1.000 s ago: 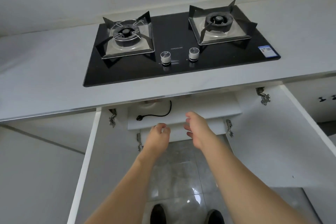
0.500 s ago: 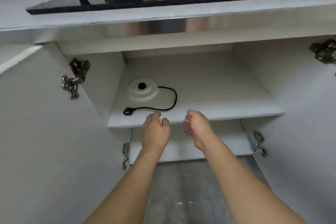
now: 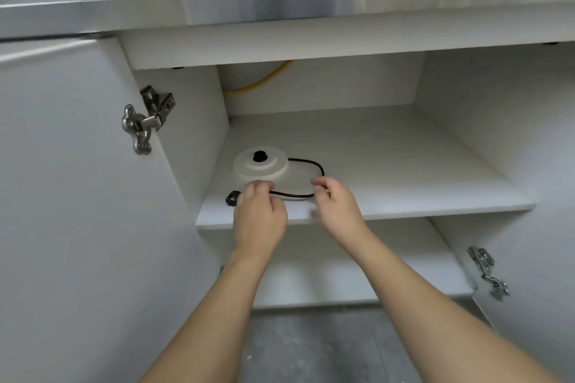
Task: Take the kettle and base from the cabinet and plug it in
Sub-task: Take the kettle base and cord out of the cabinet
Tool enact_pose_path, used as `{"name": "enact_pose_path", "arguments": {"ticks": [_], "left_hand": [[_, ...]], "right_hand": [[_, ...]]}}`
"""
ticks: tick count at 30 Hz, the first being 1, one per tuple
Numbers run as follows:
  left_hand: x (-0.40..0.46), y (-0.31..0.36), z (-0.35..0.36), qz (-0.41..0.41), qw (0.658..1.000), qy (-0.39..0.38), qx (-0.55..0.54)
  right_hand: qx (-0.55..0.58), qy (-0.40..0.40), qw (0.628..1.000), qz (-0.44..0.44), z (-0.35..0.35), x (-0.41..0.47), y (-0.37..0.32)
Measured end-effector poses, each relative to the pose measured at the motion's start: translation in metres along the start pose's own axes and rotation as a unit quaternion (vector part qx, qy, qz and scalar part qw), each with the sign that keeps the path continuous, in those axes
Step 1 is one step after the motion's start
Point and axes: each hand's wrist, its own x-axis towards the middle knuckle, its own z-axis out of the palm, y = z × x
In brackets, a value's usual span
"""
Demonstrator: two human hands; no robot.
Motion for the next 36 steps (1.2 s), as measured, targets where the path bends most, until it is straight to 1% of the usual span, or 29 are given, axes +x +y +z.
{"name": "enact_pose_path", "arguments": {"ticks": [3,5,7,10,13,16,18,21,23,26,28,32,36], "left_hand": [[0.008,-0.003,-0.006,-0.017,1.0,0.0,0.008],[0.013,-0.006,-0.013,-0.038,0.999,-0.003,0.014],[0.021,-0.008,-0.021,-0.049,0.998,-0.011,0.029],[0.034,-0.01,-0.03,-0.069,0.996,-0.048,0.038],[0.053,-0.011,-0.035,-0.098,0.992,-0.068,0.046],[0.079,-0.007,-0.029,-0.139,0.984,-0.095,0.062],[0.098,-0.005,-0.022,-0.167,0.976,-0.115,0.075],[0.119,-0.007,-0.009,-0.189,0.966,-0.14,0.11],[0.125,-0.013,0.001,-0.186,0.958,-0.172,0.137],[0.131,-0.023,0.015,-0.168,0.947,-0.215,0.171],[0.133,-0.027,0.024,-0.157,0.943,-0.23,0.182],[0.138,-0.029,0.037,-0.152,0.945,-0.212,0.195],[0.135,-0.032,0.051,-0.149,0.953,-0.161,0.21]], "right_hand": [[-0.16,-0.03,0.984,-0.066,0.013,0.009,0.006],[-0.243,-0.047,0.966,-0.073,0.02,0.015,0.006],[-0.287,-0.07,0.953,-0.064,0.026,0.024,0.002],[-0.326,-0.104,0.939,-0.044,0.028,0.036,0.001],[-0.367,-0.12,0.921,-0.04,0.026,0.045,0.005],[-0.419,-0.123,0.898,-0.054,0.021,0.05,0.01],[-0.418,-0.122,0.898,-0.067,0.018,0.051,0.016],[-0.376,-0.094,0.918,-0.083,0.016,0.047,0.028],[-0.363,-0.073,0.923,-0.102,0.017,0.046,0.034],[-0.353,-0.085,0.927,-0.095,0.019,0.051,0.036],[-0.353,-0.085,0.927,-0.091,0.019,0.052,0.038],[-0.37,-0.084,0.92,-0.099,0.022,0.055,0.042],[-0.381,-0.08,0.915,-0.111,0.023,0.058,0.047]]}}
